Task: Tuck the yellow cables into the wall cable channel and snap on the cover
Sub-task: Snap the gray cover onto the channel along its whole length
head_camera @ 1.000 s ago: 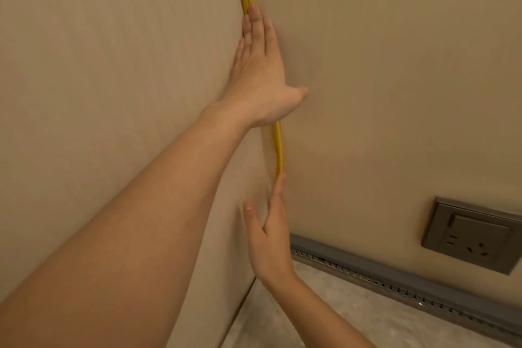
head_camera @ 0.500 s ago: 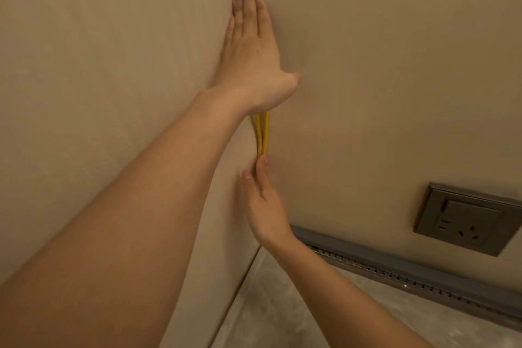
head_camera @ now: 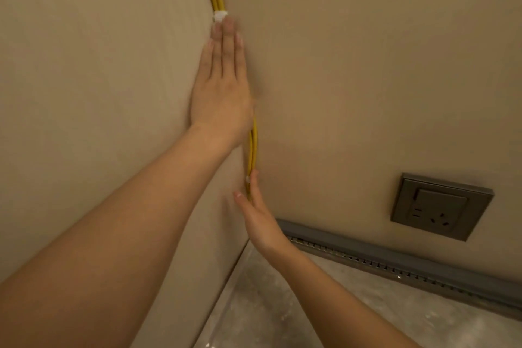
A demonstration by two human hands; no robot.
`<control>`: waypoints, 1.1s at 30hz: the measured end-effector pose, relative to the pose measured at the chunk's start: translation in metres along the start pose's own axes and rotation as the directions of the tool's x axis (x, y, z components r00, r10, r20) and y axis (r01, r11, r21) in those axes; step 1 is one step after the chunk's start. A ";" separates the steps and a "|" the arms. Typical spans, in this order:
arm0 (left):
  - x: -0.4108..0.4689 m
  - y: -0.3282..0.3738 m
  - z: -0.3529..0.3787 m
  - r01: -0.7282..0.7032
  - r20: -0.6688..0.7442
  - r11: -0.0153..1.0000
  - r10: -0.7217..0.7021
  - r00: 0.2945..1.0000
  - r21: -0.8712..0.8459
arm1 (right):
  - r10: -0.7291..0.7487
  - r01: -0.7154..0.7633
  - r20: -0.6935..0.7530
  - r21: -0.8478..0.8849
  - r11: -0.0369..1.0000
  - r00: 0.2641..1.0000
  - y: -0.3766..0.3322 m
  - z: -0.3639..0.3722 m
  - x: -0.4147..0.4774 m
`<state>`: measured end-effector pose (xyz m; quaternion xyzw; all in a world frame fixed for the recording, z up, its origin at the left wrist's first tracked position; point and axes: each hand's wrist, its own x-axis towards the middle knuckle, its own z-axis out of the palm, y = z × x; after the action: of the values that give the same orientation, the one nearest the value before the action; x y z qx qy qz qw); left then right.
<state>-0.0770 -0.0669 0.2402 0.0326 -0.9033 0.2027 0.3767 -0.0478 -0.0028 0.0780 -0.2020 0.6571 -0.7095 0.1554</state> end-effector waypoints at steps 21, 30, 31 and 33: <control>-0.018 0.007 -0.001 -0.005 0.162 0.993 -0.015 0.987 0.121 | 0.060 -0.022 0.070 -0.456 0.890 0.996 -0.026 -0.019 0.008; -0.039 0.010 -0.040 0.085 0.524 0.980 0.023 0.852 -0.182 | 0.112 -0.029 0.090 -0.642 0.766 0.990 -0.086 -0.050 -0.044; -0.043 0.012 -0.044 0.118 0.551 0.967 0.027 0.834 -0.226 | 0.119 -0.044 0.067 -0.669 0.742 0.991 -0.093 -0.053 -0.055; -0.051 0.021 -0.056 0.182 0.600 0.936 0.038 0.799 -0.301 | 0.124 -0.078 0.013 -0.711 0.699 0.992 -0.106 -0.064 -0.077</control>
<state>-0.0078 -0.0312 0.2330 0.0632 -0.9947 0.0064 0.0807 -0.0070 0.0998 0.1736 -0.2311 0.8841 -0.3867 0.1240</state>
